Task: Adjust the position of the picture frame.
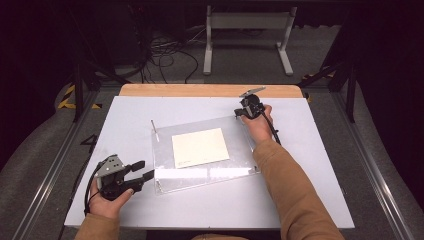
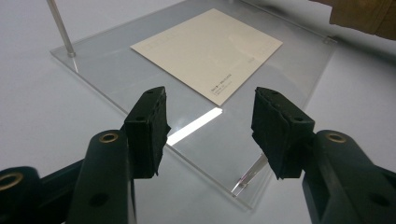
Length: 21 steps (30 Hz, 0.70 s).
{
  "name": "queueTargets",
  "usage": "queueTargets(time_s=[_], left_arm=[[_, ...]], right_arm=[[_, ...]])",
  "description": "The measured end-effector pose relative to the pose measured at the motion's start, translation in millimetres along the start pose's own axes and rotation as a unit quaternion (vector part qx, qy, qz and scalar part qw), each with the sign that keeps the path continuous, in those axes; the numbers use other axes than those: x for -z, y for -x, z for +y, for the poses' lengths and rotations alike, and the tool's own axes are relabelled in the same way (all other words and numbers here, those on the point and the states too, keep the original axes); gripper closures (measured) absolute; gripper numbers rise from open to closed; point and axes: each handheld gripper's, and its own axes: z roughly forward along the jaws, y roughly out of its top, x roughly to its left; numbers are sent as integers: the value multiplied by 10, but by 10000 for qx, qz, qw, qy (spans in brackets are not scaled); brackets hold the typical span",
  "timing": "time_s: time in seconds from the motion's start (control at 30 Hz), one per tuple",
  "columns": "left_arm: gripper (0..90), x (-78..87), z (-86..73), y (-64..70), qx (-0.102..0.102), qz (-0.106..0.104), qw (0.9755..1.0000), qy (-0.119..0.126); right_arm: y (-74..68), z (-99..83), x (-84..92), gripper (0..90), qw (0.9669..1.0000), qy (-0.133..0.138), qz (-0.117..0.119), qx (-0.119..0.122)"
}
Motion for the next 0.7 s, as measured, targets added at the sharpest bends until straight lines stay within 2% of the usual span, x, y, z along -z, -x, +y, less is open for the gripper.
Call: queueTargets(time_s=[0.13,0.27,0.37,0.57,0.63,0.7], left_arm=[[461,14,-18,17,-5,0,10000,-14],[461,32,-48,29,59,21,10000,-32],[461,66,-75,28,79,61,9999,-47],[460,102,-94,36,112,108,9999,-32],[459,103,-104,36,120,97,9999,-47],[460,104,-117,33,160,98,9998,-64]], right_arm=[[30,-20,-56,898,9999,-24,-94,-62],[52,-24,-69,898,9999,45,-64,-129],[57,-24,-86,898,9999,73,-127,-42],[86,-41,-128,900,9997,124,-165,-120],[90,-38,-137,900,9998,116,-144,-103],[82,-27,-142,900,9998,82,-155,24]])
